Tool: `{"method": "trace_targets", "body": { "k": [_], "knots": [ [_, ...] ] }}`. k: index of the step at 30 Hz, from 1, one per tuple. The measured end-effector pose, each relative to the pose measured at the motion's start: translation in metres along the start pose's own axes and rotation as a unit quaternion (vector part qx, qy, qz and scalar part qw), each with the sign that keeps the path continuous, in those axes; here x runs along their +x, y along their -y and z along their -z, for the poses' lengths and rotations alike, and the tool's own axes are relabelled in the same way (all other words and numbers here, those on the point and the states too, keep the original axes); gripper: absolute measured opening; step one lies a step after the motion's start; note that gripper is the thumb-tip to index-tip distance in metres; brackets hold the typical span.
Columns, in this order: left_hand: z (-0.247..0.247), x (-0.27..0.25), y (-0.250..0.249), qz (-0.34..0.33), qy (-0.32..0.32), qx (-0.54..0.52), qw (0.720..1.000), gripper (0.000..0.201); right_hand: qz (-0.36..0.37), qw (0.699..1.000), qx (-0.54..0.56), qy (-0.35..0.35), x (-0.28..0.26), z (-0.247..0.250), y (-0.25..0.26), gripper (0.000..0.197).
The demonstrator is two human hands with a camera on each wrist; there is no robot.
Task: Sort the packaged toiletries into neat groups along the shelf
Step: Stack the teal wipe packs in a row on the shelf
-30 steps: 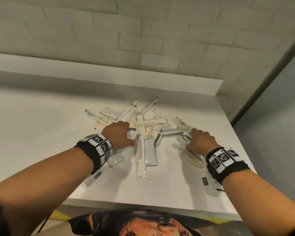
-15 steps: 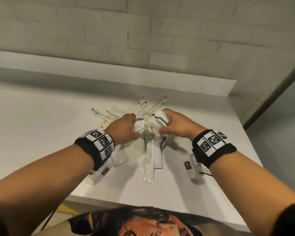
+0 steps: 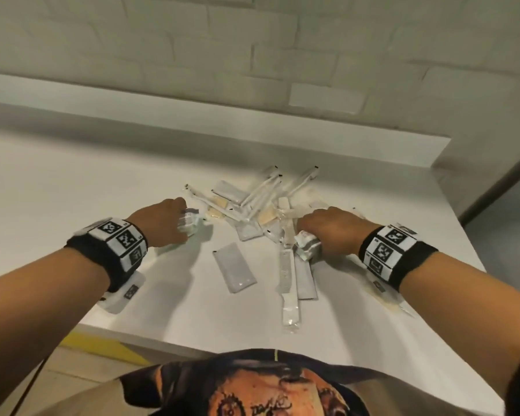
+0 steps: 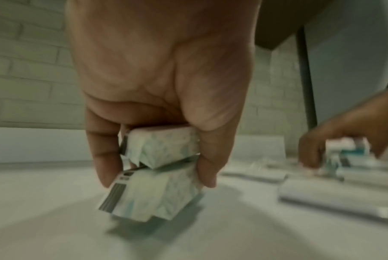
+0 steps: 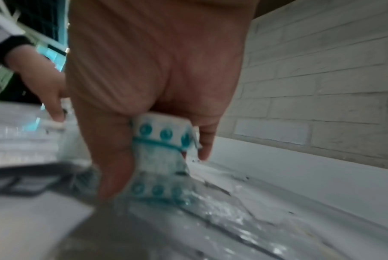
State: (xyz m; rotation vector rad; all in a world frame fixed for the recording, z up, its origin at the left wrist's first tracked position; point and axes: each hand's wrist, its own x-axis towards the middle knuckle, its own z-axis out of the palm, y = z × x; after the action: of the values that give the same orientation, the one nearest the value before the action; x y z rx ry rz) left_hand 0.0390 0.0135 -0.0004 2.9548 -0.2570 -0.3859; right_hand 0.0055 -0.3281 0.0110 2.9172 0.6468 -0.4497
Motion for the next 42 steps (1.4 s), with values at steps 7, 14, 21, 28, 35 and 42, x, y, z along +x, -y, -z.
{"method": "trace_targets", "body": {
  "k": [7, 14, 21, 28, 35, 42],
  "knots": [
    [0.002, 0.009, 0.045, -0.023, 0.032, 0.009, 0.999, 0.059, -0.153, 0.983, 0.015, -0.097, 0.017, 0.060, -0.008, 0.050],
    [0.019, 0.020, 0.084, -0.073, 0.054, 0.011, 0.996, 0.061, -0.111, 0.982, 0.146, -0.052, 0.083, 0.099, 0.131, 0.051],
    [0.042, 0.036, 0.134, -0.049, 0.108, -0.001, 0.993, 0.045, -0.201, 0.971, 0.126, 0.036, 0.130, 0.057, 0.172, 0.088],
    [0.043, 0.057, 0.155, -0.052, 0.070, -0.084, 0.993, 0.027, -0.047, 0.990, 0.101, -0.085, 0.137, 0.077, 0.229, 0.060],
    [0.041, 0.068, 0.148, -0.089, 0.088, -0.089, 0.988, 0.028, -0.040, 0.994, 0.097, -0.005, 0.153, 0.057, 0.250, 0.026],
    [0.033, 0.064, 0.149, -0.120, 0.089, -0.120, 0.982, 0.027, -0.146, 0.968, 0.195, 0.061, 0.158, 0.070, 0.226, 0.016]
  ]
}}
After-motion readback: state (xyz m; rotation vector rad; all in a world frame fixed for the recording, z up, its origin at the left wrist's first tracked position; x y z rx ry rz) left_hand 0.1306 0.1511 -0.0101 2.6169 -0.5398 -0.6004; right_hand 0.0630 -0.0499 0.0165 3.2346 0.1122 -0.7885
